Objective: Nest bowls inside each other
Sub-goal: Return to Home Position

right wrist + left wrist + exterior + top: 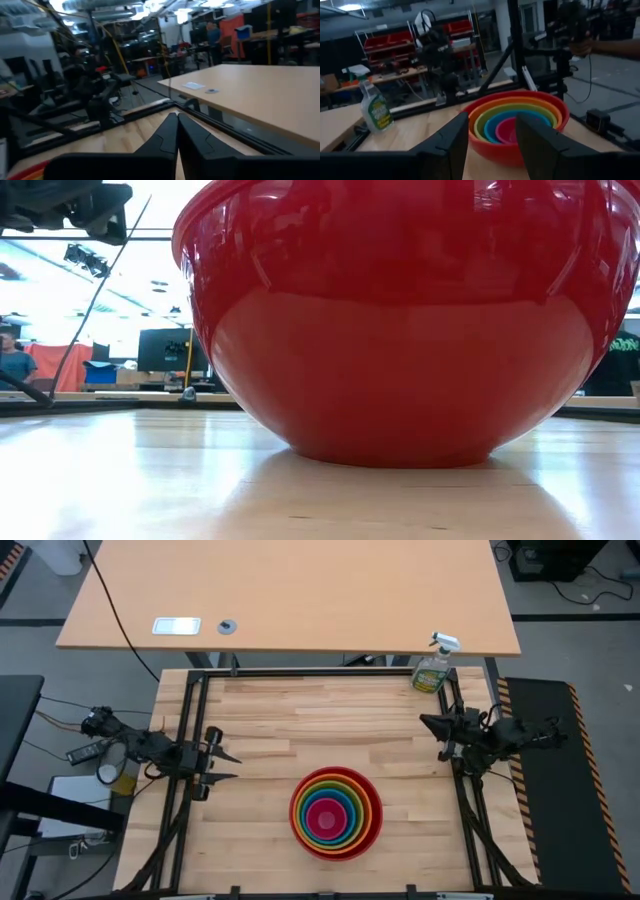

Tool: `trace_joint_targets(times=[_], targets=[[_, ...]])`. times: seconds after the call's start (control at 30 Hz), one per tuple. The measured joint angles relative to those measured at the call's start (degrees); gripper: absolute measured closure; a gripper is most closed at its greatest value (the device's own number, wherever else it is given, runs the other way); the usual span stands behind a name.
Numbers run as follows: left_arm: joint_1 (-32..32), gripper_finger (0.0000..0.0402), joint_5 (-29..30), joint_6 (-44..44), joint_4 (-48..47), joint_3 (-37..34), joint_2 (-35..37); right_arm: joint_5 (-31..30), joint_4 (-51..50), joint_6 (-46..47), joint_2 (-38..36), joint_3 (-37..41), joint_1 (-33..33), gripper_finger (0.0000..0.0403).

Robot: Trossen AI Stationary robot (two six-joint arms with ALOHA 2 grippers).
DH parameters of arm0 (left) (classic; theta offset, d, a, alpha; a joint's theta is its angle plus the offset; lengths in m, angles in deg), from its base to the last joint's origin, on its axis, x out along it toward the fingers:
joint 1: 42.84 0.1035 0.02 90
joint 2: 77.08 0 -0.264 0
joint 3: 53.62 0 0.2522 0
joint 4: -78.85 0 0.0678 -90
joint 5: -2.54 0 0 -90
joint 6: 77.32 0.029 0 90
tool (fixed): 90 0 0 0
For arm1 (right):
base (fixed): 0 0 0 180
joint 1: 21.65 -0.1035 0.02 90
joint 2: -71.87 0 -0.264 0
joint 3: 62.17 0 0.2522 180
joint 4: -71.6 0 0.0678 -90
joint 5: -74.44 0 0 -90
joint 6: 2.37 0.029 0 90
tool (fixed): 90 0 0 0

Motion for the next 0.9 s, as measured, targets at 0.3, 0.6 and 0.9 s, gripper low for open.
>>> trace_joint_targets(times=[0.3, 0.6, 0.9], targets=[[0.0, 0.0238, -4.0, -6.2, 6.7, -8.1, -0.2, -5.6, 18.1, -2.6, 0.2, 11.5, 0.7, 0.0386], [0.0, 0.0238, -13.3, -10.8, 2.8, -8.0, -0.2, -7.4, 18.6, -2.3, 0.2, 15.4, 0.7, 0.0385], [0.2, 0.0237, -14.4, -13.8, 4.4, -8.0, -0.2, -7.3, 18.5, -2.3, 0.2, 15.4, 0.7, 0.0384]])
